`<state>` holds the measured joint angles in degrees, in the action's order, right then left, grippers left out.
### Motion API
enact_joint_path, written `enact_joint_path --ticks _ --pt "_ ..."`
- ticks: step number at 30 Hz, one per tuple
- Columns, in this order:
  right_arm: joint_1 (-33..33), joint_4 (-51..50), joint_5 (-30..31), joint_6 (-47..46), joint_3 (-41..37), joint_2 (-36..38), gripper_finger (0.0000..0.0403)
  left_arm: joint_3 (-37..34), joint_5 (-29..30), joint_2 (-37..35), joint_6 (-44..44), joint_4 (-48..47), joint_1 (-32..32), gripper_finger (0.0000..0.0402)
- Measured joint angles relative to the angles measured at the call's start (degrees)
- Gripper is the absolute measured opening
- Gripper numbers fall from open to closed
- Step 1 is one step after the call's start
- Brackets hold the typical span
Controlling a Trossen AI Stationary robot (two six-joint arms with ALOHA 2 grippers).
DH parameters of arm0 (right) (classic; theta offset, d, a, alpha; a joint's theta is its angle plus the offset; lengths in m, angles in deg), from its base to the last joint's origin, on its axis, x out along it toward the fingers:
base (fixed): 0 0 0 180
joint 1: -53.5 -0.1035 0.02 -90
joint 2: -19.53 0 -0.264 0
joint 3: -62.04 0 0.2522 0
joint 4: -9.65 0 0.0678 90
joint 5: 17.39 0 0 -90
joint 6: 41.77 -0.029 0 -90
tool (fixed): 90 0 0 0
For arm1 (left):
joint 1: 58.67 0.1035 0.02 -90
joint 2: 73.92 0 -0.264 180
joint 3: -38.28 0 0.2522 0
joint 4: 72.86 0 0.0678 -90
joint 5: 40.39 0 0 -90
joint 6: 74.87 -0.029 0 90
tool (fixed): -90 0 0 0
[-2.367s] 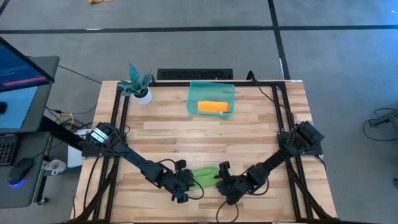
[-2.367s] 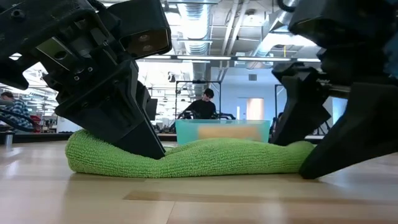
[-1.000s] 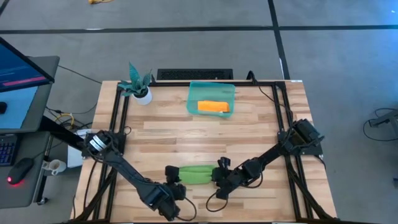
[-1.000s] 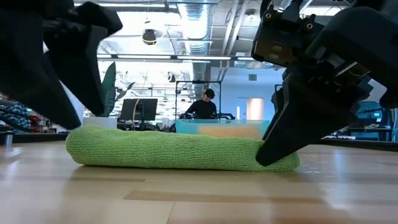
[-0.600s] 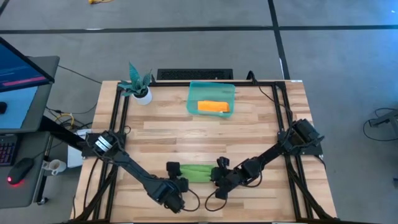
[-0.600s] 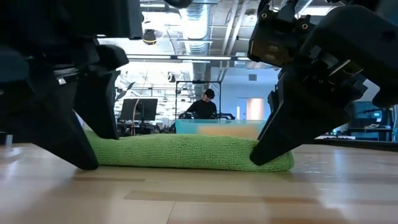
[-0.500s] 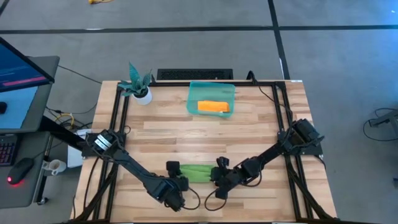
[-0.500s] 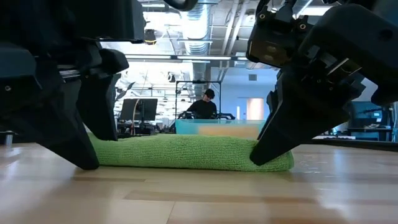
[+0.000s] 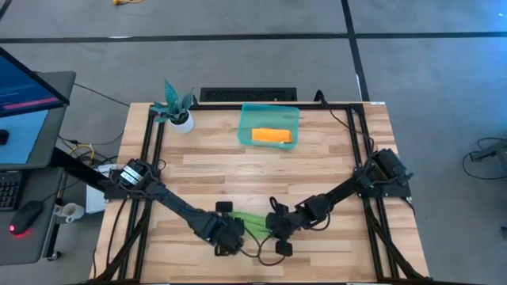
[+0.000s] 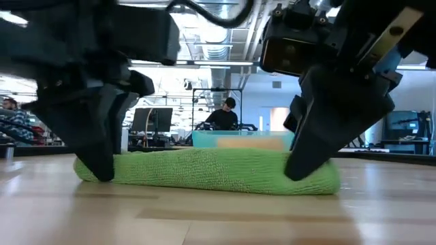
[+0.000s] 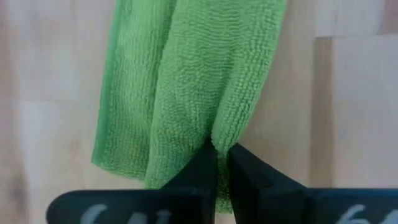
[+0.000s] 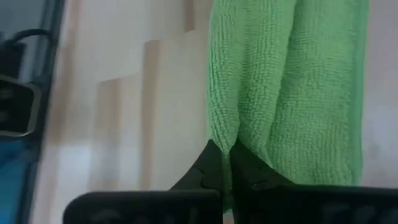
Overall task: Roll microfiber towels into tight, uniform cylinder then place into a basket
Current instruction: Roll the green towel
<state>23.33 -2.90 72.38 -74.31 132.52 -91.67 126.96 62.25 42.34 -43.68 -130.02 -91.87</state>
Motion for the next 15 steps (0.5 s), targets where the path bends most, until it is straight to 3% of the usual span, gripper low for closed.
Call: enact_joint_path --ticks 6,11,15 --pt "0.9 1.3 -13.5 -4.1 0.0 0.1 0.0027 -0.1 -13.5 -3.2 0.3 5.5 1.2 0.0004" --pt "2.2 3.8 -25.1 -8.4 0.0 0.1 0.0017 -0.1 -24.0 -3.6 7.3 9.5 3.1 0.0006" --pt "3.2 3.8 -32.7 -11.0 0.0 0.1 0.0023 -0.1 -27.3 -3.5 13.4 11.6 4.5 0.0004"
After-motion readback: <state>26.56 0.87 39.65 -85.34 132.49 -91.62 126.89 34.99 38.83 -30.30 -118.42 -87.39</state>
